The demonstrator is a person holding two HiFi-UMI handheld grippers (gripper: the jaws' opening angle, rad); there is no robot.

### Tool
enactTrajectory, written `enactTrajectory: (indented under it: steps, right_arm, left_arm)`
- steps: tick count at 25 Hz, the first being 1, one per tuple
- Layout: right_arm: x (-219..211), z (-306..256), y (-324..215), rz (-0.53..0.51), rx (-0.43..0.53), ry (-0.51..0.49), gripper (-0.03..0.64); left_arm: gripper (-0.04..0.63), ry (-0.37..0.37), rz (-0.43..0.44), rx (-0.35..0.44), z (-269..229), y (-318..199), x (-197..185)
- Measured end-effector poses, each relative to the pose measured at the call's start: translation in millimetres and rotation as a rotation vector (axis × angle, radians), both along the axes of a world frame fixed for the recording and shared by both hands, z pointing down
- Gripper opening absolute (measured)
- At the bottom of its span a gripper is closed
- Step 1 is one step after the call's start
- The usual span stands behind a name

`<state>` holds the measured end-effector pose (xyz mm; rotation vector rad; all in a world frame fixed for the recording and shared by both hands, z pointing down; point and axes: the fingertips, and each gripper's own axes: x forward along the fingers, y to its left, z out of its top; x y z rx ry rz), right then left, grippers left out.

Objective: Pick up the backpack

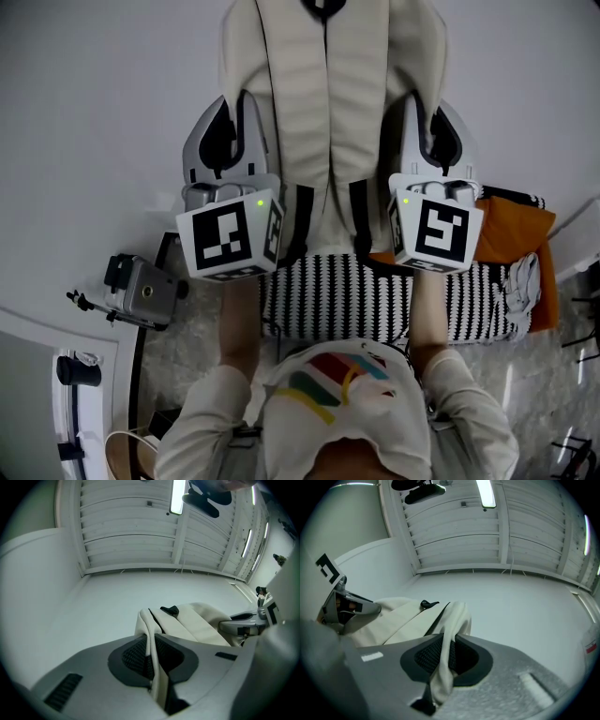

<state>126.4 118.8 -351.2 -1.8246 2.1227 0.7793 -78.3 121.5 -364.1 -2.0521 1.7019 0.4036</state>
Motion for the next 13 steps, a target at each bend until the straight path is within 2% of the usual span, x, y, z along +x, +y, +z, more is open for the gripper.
enactTrajectory:
  steps: [13]
  right_arm:
    - [0.6, 0.9, -8.3, -0.009, -0.003, 0.007, 0.051]
  left_arm:
    - [0.043, 0.006, -0.020, 0.003, 1.3, -3.7, -2.7]
